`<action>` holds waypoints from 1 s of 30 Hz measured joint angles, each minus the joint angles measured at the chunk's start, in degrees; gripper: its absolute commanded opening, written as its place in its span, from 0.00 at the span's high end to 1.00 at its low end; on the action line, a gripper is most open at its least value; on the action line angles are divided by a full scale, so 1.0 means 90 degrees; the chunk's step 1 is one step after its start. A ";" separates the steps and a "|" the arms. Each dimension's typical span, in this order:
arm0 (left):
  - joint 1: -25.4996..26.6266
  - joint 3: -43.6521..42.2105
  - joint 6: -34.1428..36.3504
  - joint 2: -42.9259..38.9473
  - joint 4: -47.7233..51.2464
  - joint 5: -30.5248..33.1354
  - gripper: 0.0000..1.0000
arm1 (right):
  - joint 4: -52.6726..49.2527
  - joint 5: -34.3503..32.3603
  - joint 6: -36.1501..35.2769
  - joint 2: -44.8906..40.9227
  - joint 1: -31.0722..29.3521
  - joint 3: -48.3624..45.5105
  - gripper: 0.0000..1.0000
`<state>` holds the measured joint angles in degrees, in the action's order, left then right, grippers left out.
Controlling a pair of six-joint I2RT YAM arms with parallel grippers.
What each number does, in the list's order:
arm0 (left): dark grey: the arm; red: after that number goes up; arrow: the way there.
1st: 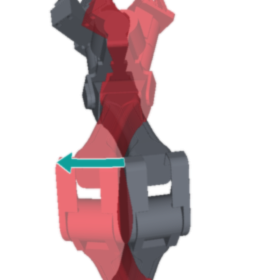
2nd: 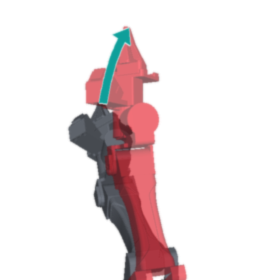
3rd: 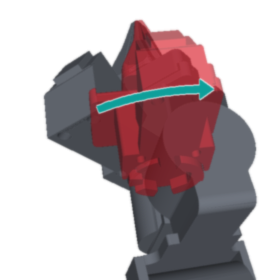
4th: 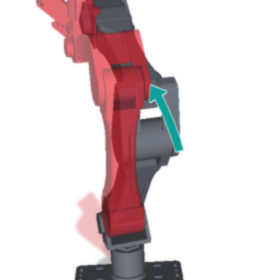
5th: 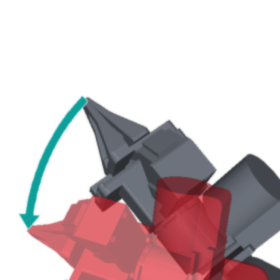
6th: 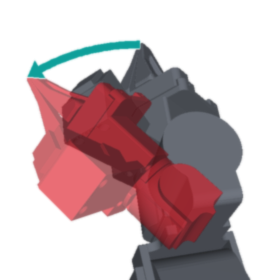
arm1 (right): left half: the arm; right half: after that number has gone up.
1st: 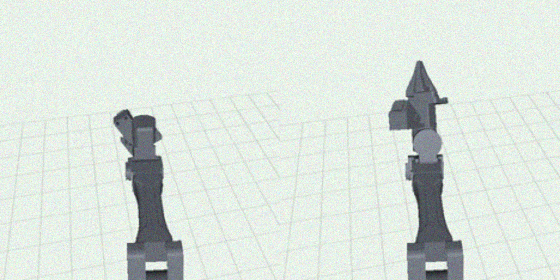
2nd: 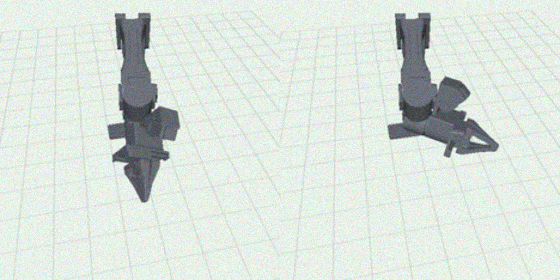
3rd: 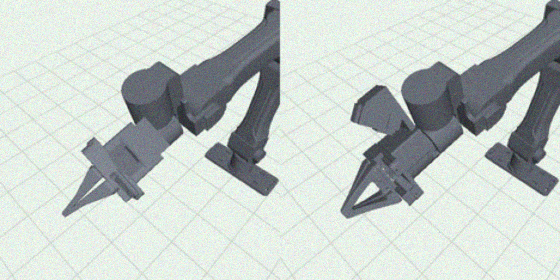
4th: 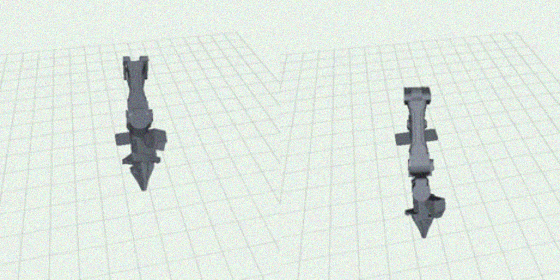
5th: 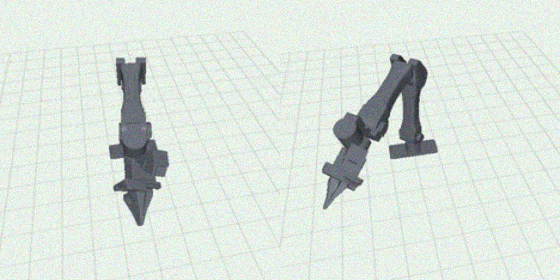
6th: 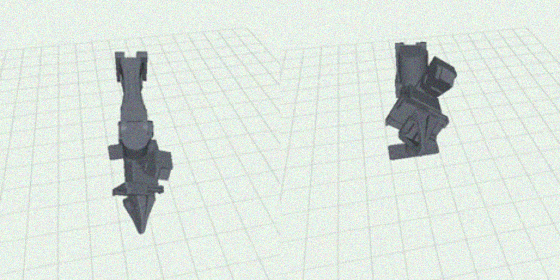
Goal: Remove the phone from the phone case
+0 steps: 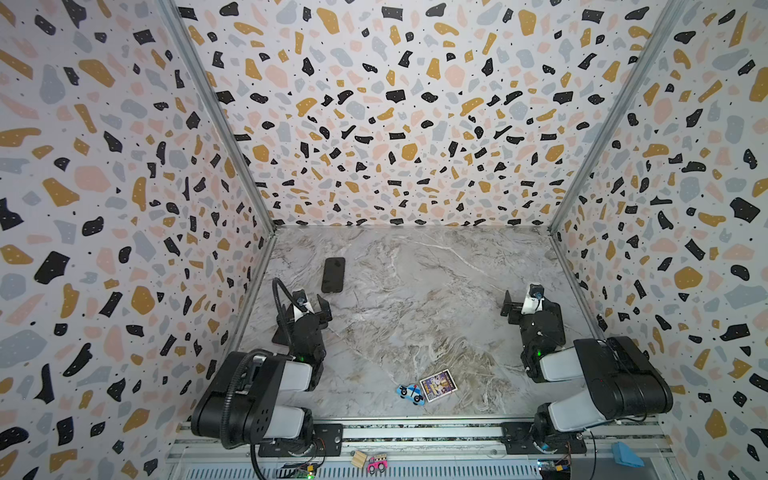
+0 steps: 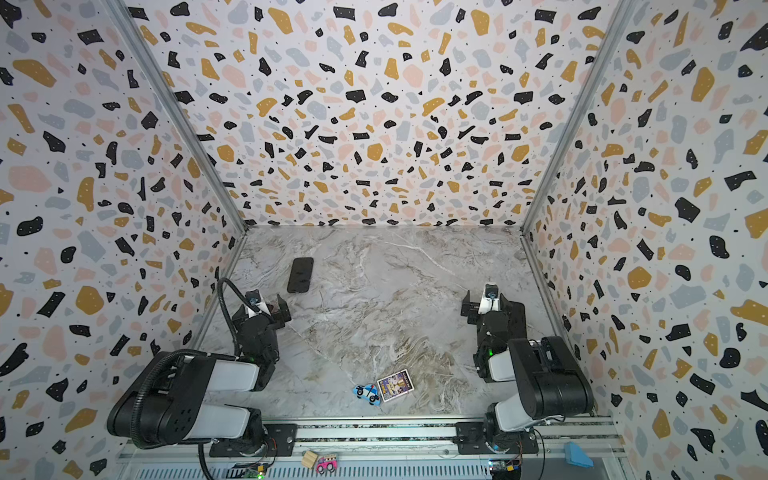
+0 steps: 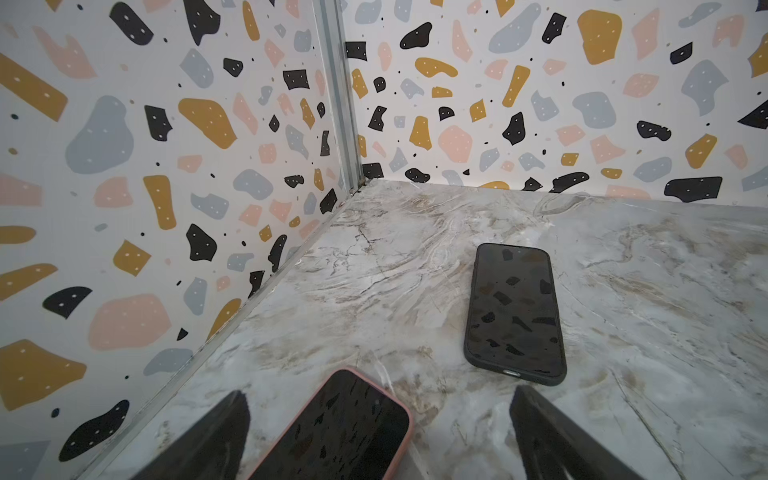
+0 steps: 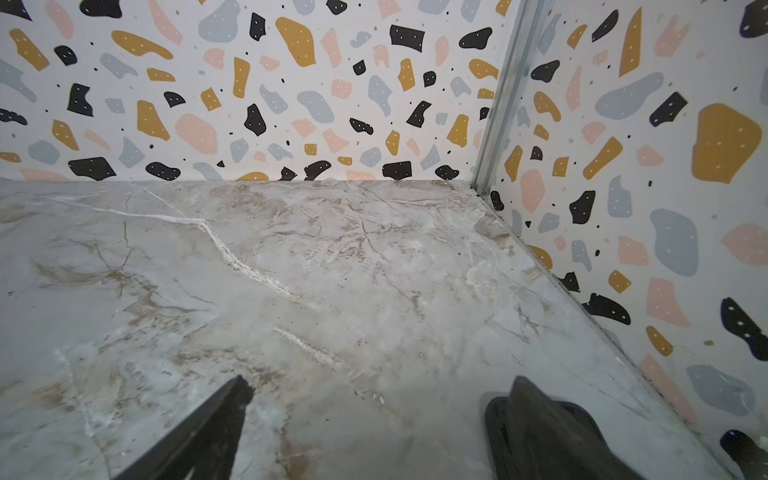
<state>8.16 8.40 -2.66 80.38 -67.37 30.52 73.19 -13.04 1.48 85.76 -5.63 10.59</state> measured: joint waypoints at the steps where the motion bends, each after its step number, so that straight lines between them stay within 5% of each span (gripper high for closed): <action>1: 0.0000 0.0000 0.0000 0.0000 0.0000 0.0000 0.00 | 0.0000 0.0000 0.0000 0.0000 0.0000 0.0000 0.01; 30: 0.0000 0.0000 -0.0002 -0.0134 0.0097 0.0002 0.00 | -0.0024 0.0019 -0.0005 -0.0029 -0.0010 0.0000 0.01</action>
<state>8.16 8.40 -2.68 79.18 -66.50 30.55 72.97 -12.86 1.43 85.49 -5.72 10.59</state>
